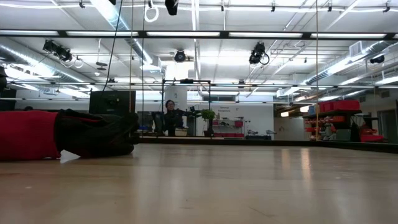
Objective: Pick & Place Garden tools in Gardening bag
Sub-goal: Put the brown hand trowel into the gardening bag
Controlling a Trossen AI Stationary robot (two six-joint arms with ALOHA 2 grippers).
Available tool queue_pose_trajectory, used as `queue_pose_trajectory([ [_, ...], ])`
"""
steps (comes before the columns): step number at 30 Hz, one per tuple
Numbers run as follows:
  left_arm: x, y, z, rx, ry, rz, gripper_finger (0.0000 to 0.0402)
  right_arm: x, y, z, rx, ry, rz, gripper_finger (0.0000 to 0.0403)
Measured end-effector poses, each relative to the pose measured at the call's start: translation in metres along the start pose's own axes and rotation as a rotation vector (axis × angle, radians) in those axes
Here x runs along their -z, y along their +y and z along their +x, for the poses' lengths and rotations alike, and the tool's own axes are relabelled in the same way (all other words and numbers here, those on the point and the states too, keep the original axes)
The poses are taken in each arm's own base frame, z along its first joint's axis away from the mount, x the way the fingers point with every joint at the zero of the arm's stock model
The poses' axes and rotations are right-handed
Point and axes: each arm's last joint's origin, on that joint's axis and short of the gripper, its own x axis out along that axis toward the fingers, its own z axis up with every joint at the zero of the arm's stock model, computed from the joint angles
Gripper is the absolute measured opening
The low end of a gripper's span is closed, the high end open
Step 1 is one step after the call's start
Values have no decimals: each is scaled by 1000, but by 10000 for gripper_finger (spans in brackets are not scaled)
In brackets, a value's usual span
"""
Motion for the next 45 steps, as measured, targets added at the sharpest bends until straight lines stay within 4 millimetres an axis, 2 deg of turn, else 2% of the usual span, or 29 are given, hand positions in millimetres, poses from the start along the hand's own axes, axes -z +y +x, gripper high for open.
queue_pose_trajectory([
  [6, -2, -1, 0, 7, -16, 5, 74, 0, -1, 0, 48, -5, 2, 220],
  [14, -1, -6, 2, -8, -24, 8, 73, -5, -6, -1, 206, -55, 31, 233],
  [25, -1, -8, 3, -21, -29, 8, 73, -13, -12, 1, 199, -131, 118, 276],
  [45, -16, -11, 3, -7, -95, 25, 75, -21, -22, 8, 162, -234, 186, 279],
])
